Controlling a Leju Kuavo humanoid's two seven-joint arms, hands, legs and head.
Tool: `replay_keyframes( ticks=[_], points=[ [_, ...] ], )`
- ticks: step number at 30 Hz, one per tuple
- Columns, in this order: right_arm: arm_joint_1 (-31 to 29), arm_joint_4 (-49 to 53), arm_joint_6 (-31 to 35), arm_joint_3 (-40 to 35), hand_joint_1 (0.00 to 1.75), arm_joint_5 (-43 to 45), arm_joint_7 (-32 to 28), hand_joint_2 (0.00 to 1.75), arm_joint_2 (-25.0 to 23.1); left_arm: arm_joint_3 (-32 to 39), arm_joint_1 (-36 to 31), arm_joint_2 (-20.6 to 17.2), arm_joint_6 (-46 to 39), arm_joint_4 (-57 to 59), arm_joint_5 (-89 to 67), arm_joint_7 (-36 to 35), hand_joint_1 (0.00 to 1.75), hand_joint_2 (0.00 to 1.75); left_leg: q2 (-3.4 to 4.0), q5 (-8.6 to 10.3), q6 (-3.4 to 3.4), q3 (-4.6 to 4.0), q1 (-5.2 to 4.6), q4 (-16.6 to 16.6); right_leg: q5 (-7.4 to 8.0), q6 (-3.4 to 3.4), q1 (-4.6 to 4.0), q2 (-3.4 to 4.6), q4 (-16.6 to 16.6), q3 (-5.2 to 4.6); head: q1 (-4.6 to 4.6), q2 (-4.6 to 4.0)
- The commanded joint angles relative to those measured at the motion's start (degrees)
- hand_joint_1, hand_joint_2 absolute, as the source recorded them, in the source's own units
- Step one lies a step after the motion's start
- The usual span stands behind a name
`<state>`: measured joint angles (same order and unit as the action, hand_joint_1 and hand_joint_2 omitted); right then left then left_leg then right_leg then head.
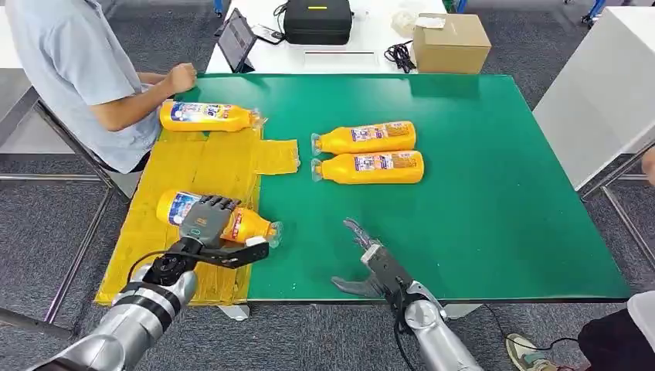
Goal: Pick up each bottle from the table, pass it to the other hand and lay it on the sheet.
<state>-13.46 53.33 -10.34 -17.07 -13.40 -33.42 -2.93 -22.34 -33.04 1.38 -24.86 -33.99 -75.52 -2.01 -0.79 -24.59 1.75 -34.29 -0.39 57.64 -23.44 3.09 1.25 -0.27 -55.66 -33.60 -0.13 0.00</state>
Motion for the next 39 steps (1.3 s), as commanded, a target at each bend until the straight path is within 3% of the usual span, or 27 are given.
replay_keyframes(
  ticks=[1, 3, 4, 5, 6, 7, 8, 9, 10, 14, 21, 29, 33, 36, 39],
  points=[
    [-1.48, -3.08, 0.12, 1.98, 0.0, -0.35, 0.48, 1.75, -0.67, -1.49, -5.83, 1.58, 4.56, 8.2, -0.79, -2.52, 1.75, 1.75, 0.09, -0.11, -0.12, 0.16, 0.11, 0.08, -0.07, -0.17, -0.13, 0.03, -0.01, 0.2, 0.0, 0.0],
    [-1.47, -3.31, -0.18, 2.32, 0.0, -0.25, 0.57, 1.75, -0.87, -1.44, -6.56, 1.77, 5.64, 8.65, -1.01, -3.66, 1.66, 1.75, 0.08, -0.09, -0.12, 0.18, 0.11, 0.06, -0.05, -0.15, -0.13, 0.03, 0.01, 0.23, 0.0, 0.0],
    [-1.63, -3.75, -0.24, 2.28, 0.0, -0.46, 0.75, 1.75, -1.0, -1.34, -7.11, 1.92, 6.44, 9.11, -1.09, -4.35, 1.45, 1.75, 0.03, -0.04, -0.08, 0.09, 0.05, 0.03, -0.02, -0.09, -0.06, 0.0, 0.0, 0.12, 0.0, 0.0],
    [-1.73, -4.07, -0.19, 2.2, 0.0, -0.68, 0.78, 1.75, -1.07, -1.36, -7.53, 2.1, 7.37, 9.67, -1.12, -4.44, 1.36, 1.75, 0.07, -0.07, -0.11, 0.14, 0.1, 0.04, -0.04, -0.13, -0.11, 0.03, 0.01, 0.18, 0.02, 0.0],
    [-1.8, -4.34, -0.11, 2.17, 0.0, -0.85, 0.71, 1.75, -1.17, -1.02, -7.9, 2.38, 8.26, 10.13, -0.75, -4.57, 0.72, 1.75, 0.02, -0.03, -0.07, 0.09, 0.06, 0.03, -0.02, -0.09, -0.07, -0.01, 0.0, 0.12, 0.0, 0.0],
    [-1.75, -4.39, -0.04, 2.23, 0.0, -0.9, 0.52, 1.75, -1.25, -0.66, -8.02, 2.62, 8.65, 10.53, -0.38, -4.74, 0.38, 1.75, 0.06, -0.07, -0.12, 0.16, 0.1, 0.06, -0.05, -0.15, -0.11, 0.02, -0.01, 0.19, 0.02, 0.0],
    [-1.75, -4.38, 0.04, 2.37, 0.0, -0.88, 0.47, 1.75, -1.27, -0.62, -8.09, 2.73, 9.0, 10.87, -0.31, -4.82, 0.4, 1.75, 0.03, -0.04, -0.08, 0.12, 0.06, 0.02, -0.03, -0.1, -0.07, 0.0, 0.0, 0.14, 0.02, 0.0],
    [-1.75, -4.37, 0.28, 2.64, 0.0, -0.88, 0.45, 1.75, -1.3, -0.18, -8.32, 2.99, 10.02, 11.64, 0.2, -4.91, 0.3, 1.75, 0.08, -0.07, -0.11, 0.17, 0.09, 0.04, -0.03, -0.13, -0.1, 0.04, 0.01, 0.2, 0.0, 0.0],
    [-1.78, -4.4, 0.46, 2.84, 0.0, -0.91, 0.45, 1.75, -1.28, 0.01, -8.53, 3.15, 11.24, 12.38, 0.44, -5.05, 0.03, 1.75, 0.06, -0.04, -0.07, 0.14, 0.05, 0.0, -0.02, -0.09, -0.05, 0.03, 0.02, 0.16, 0.02, 0.0],
    [-2.24, -5.37, 0.22, 3.52, 0.0, -1.2, 0.2, 1.75, -1.1, 0.93, -9.64, 3.42, 17.63, 14.19, 2.58, -3.48, 0.0, 1.75, 0.08, -0.05, -0.08, 0.19, 0.05, 0.0, -0.03, -0.1, -0.06, 0.05, 0.01, 0.2, 0.0, 0.0],
    [-2.41, -5.54, 0.12, 3.63, 0.0, -1.22, 0.16, 1.75, -1.07, 1.04, -9.74, 3.35, 17.91, 14.17, 2.79, -3.22, 0.0, 1.75, 0.17, -0.06, -0.08, 0.31, 0.03, -0.03, -0.01, -0.09, -0.04, 0.13, 0.02, 0.3, 0.0, 0.0],
    [-4.53, -8.82, -0.27, 4.87, 0.0, -1.61, -0.47, 1.75, -1.12, 1.61, -11.26, 2.98, 26.11, 16.76, 5.3, -1.59, 0.0, 1.75, 0.21, -0.05, -0.08, 0.34, 0.03, -0.04, 0.01, -0.1, -0.04, 0.17, 0.03, 0.32, 0.0, 0.0],
    [-4.57, -9.19, -0.13, 4.92, 0.0, -1.8, -0.54, 1.75, -1.06, 1.27, -10.94, 2.84, 25.95, 16.62, 5.13, -1.42, 0.0, 1.75, 0.21, -0.04, -0.09, 0.52, 0.03, -0.08, 0.02, -0.11, -0.04, 0.16, 0.07, 0.51, 0.02, 0.0],
    [-3.39, -8.34, 0.31, 5.37, 0.0, -2.15, -0.91, 1.75, -0.88, 0.89, -9.27, 3.13, 18.21, 13.76, 6.0, 2.5, 0.0, 1.75, 0.3, -0.08, -0.14, 0.59, 0.09, -0.05, 0.02, -0.17, -0.1, 0.24, 0.08, 0.58, 0.0, 0.0],
    [-2.69, -7.89, 0.49, 5.57, 0.0, -2.28, -1.1, 1.75, -0.79, 0.59, -9.03, 3.45, 17.74, 12.98, 6.38, 3.1, 0.0, 1.75, 0.15, -0.04, -0.1, 0.6, 0.03, -0.09, 0.0, -0.12, -0.04, 0.11, 0.07, 0.59, -0.02, 0.0]
  ],
)
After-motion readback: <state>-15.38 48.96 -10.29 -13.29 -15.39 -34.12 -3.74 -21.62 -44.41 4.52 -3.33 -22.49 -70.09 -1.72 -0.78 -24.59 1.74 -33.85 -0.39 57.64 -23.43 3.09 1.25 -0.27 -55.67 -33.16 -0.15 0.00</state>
